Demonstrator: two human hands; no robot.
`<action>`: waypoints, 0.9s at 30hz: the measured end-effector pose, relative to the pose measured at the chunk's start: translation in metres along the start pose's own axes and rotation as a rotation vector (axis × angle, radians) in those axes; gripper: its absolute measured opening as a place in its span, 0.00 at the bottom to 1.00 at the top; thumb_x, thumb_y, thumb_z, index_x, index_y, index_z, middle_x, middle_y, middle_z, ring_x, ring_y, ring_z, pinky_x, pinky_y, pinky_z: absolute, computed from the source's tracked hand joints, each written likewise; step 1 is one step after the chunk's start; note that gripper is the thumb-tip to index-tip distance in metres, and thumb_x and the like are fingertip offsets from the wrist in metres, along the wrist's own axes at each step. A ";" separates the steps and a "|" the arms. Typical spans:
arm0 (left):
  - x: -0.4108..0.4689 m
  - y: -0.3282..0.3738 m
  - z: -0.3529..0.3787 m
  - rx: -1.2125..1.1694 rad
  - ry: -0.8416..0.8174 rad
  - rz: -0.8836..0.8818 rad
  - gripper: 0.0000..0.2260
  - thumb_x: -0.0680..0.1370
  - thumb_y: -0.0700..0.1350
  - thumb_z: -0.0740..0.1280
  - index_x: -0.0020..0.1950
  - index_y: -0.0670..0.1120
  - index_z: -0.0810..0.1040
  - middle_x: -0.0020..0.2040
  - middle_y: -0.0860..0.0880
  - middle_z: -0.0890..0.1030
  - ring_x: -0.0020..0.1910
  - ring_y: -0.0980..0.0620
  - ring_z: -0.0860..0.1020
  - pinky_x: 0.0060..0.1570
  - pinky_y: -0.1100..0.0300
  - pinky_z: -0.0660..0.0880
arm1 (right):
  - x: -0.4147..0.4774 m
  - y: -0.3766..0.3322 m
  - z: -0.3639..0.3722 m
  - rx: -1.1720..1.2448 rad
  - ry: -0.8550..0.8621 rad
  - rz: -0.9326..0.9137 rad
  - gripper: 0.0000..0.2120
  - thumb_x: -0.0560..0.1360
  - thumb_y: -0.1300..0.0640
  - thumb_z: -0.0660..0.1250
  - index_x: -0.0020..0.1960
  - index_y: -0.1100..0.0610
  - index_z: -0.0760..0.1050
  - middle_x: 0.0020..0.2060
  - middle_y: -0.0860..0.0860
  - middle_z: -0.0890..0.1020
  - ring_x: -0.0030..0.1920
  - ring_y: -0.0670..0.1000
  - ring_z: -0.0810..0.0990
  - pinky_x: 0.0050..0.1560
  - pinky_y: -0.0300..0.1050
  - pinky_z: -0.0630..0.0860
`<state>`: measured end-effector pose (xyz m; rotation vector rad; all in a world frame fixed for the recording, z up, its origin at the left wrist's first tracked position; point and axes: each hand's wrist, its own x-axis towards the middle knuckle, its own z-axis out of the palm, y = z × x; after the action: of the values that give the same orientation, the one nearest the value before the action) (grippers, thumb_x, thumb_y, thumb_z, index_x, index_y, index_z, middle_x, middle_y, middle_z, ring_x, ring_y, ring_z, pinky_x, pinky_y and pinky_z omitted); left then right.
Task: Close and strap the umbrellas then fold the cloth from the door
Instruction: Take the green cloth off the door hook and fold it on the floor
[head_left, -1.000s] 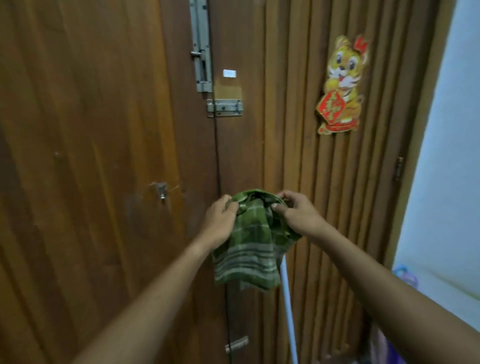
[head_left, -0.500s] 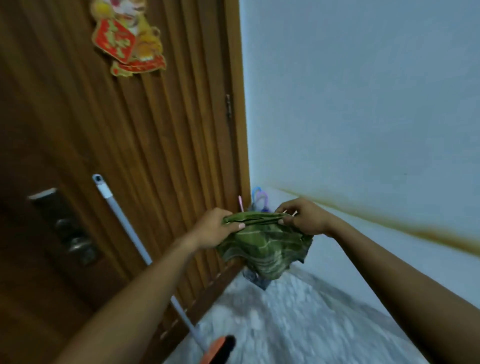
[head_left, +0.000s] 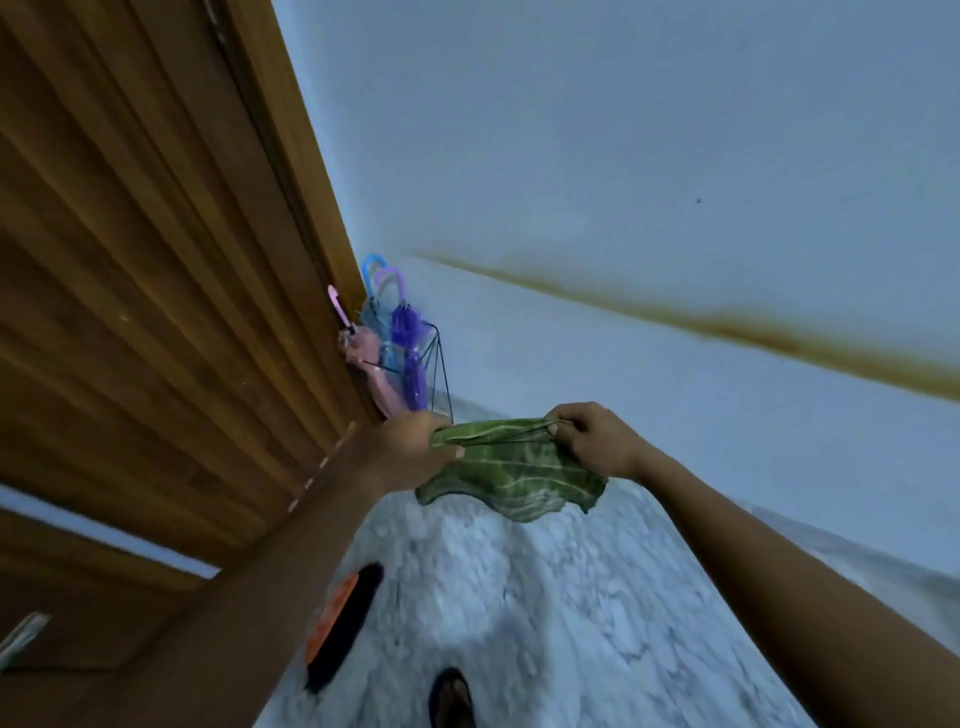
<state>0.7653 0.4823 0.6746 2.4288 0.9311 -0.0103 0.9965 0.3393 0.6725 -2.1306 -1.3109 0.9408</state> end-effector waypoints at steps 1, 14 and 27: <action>0.013 -0.009 0.011 0.017 -0.023 0.000 0.09 0.77 0.54 0.69 0.47 0.49 0.80 0.44 0.47 0.83 0.48 0.46 0.81 0.40 0.59 0.66 | 0.010 0.012 0.008 -0.007 0.003 0.025 0.12 0.82 0.54 0.60 0.46 0.50 0.81 0.43 0.52 0.84 0.46 0.54 0.82 0.48 0.50 0.78; 0.233 -0.183 0.265 -0.110 0.260 -0.083 0.05 0.75 0.49 0.70 0.44 0.48 0.84 0.39 0.48 0.84 0.42 0.43 0.82 0.42 0.50 0.79 | 0.232 0.222 0.188 -0.102 0.295 0.038 0.12 0.81 0.54 0.61 0.56 0.46 0.83 0.41 0.49 0.86 0.43 0.54 0.83 0.42 0.48 0.79; 0.264 -0.423 0.675 -0.100 -0.038 -0.311 0.28 0.73 0.56 0.62 0.74 0.57 0.70 0.77 0.52 0.65 0.76 0.49 0.64 0.73 0.39 0.61 | 0.367 0.527 0.534 -0.321 -0.174 0.003 0.29 0.79 0.37 0.55 0.79 0.40 0.56 0.81 0.52 0.53 0.80 0.58 0.49 0.76 0.65 0.55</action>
<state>0.8222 0.5821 -0.1564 2.1643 1.2517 -0.1186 1.0145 0.4574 -0.1539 -2.3288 -1.6398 0.9919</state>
